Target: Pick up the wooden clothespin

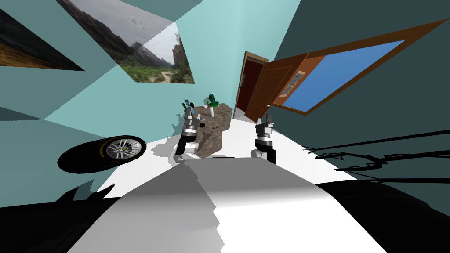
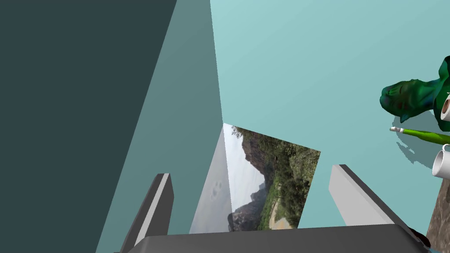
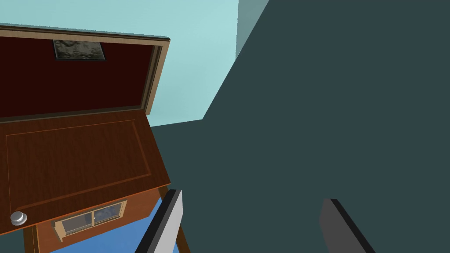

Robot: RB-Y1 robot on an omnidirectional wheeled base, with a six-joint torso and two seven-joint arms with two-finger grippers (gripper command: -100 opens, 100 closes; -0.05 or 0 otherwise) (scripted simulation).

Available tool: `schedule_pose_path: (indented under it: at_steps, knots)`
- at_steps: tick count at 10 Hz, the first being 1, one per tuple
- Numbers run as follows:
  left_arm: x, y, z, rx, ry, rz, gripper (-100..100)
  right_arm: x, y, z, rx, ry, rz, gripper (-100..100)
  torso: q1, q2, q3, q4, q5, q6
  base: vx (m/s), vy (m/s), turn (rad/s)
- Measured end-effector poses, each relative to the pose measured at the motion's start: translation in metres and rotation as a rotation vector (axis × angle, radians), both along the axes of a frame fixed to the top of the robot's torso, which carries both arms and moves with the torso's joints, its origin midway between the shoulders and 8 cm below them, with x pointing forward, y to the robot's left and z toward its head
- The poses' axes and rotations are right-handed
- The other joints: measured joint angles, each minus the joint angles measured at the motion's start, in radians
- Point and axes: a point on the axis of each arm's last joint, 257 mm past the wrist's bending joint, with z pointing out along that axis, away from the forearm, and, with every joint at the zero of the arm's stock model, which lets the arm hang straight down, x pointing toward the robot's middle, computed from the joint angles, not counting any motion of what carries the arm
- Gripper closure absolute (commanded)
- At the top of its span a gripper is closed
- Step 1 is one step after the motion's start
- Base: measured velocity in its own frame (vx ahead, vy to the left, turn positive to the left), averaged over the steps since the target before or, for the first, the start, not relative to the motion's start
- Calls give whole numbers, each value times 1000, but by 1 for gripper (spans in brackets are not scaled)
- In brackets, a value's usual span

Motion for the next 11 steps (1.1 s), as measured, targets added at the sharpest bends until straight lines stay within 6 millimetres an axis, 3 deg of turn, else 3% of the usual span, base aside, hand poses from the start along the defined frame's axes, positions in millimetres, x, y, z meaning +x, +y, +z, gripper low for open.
schedule_pose_path:
  at_steps: [11]
  knots:
    - [71,-9,-47,-100,255,-61,-100,0,0,0,0,0,0,0,0,-1,0,0,0,0,-3,-18,20]
